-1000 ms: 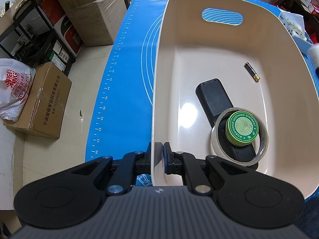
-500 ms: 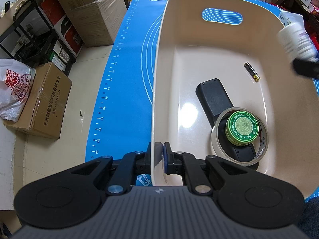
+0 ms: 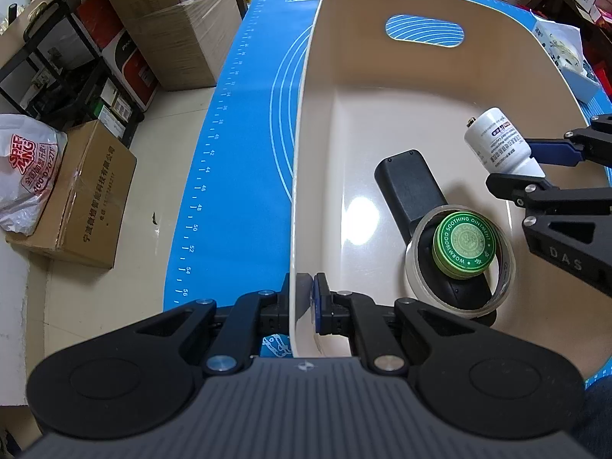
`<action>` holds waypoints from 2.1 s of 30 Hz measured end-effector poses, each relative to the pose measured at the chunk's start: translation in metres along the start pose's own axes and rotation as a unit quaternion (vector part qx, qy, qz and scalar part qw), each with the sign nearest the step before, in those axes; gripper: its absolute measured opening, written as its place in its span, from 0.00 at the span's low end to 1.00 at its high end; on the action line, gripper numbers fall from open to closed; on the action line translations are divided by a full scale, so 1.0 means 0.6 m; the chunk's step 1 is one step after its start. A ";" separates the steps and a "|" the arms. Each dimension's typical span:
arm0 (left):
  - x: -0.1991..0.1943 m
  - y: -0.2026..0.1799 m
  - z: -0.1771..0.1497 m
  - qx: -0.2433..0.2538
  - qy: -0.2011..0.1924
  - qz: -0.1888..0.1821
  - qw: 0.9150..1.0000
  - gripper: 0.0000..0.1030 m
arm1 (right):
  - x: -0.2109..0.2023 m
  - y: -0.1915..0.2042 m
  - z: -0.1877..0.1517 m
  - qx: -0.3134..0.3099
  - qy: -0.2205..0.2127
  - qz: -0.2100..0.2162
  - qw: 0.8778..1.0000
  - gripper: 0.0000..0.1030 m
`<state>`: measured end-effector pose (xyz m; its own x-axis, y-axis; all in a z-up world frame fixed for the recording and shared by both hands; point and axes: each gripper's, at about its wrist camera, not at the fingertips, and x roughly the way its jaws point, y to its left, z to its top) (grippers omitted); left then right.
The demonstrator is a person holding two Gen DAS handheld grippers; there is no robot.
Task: Organize rigid objects
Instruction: 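Carry the pill bottle into the bin with the right tool and release it, then grasp the purple-orange lighter with the right tool and lift it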
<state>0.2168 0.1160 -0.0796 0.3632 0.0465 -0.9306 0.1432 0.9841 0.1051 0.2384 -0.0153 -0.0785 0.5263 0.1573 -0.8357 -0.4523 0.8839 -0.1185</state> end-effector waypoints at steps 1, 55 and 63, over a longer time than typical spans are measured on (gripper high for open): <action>0.000 0.000 0.000 0.000 0.000 0.000 1.000 0.10 | 0.001 0.003 0.002 -0.006 0.004 -0.004 1.000 0.41; 0.003 0.002 0.000 0.002 0.004 0.002 1.000 0.10 | 0.073 -0.359 -0.135 0.312 -0.015 -0.029 0.949 0.65; 0.001 -0.002 0.002 0.005 0.006 0.004 1.000 0.10 | 0.098 -0.364 -0.150 0.353 -0.021 -0.019 0.935 0.34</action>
<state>0.2180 0.1147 -0.0798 0.3534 0.0557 -0.9338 0.1490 0.9821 0.1150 0.3034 -0.2386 -0.1499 0.5661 0.1235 -0.8151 0.1479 0.9575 0.2478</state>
